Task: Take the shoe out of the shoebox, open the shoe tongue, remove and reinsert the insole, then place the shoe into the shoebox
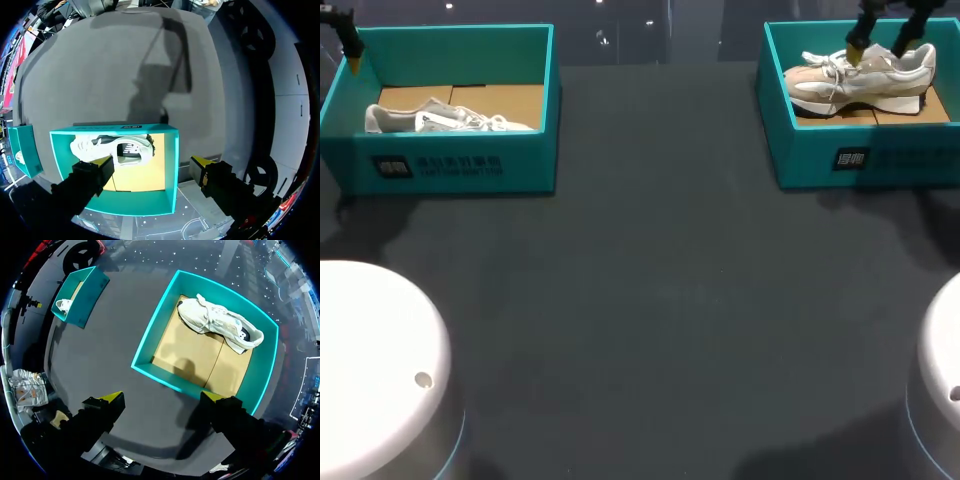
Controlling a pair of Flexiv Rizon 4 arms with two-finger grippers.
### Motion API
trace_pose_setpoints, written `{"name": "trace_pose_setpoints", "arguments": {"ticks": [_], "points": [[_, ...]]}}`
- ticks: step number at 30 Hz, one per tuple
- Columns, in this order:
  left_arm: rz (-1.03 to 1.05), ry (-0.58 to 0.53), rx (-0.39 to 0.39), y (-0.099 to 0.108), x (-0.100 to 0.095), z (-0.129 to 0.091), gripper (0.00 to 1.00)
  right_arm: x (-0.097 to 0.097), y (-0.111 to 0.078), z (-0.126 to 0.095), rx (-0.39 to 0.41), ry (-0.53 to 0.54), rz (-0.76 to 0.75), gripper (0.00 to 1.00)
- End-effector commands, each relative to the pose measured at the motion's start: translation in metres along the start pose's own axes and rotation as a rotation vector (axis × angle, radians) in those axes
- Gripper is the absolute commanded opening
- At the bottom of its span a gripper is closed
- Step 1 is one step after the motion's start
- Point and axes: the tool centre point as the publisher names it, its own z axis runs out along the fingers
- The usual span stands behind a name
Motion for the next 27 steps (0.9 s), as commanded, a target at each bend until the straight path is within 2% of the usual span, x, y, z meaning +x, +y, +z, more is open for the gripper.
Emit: {"name": "trace_pose_setpoints", "arguments": {"ticks": [1,5,8,11,13,25,27], "points": [[0.001,0.002,0.000,0.000,0.000,0.000,1.00,-0.006,0.009,0.001,-0.004,-0.037,0.065,1.00],[0.001,0.002,0.000,0.000,0.000,0.000,1.00,-0.033,0.029,0.005,-0.064,-0.062,0.165,1.00],[0.001,0.002,0.000,0.000,0.000,0.000,1.00,-0.054,0.044,0.009,-0.063,-0.097,0.196,1.00],[0.001,0.002,0.000,0.000,0.000,0.000,1.00,-0.080,0.057,0.011,-0.094,-0.140,0.205,1.00],[0.001,0.002,0.000,0.000,0.000,0.000,1.00,-0.095,0.063,0.014,-0.116,-0.130,0.217,1.00],[0.001,0.002,0.000,0.000,0.000,0.000,1.00,-0.095,0.063,0.014,-0.116,-0.130,0.217,1.00],[0.001,0.002,0.000,0.000,0.000,0.000,1.00,-0.105,0.069,0.025,-0.105,-0.113,0.241,1.00]]}}
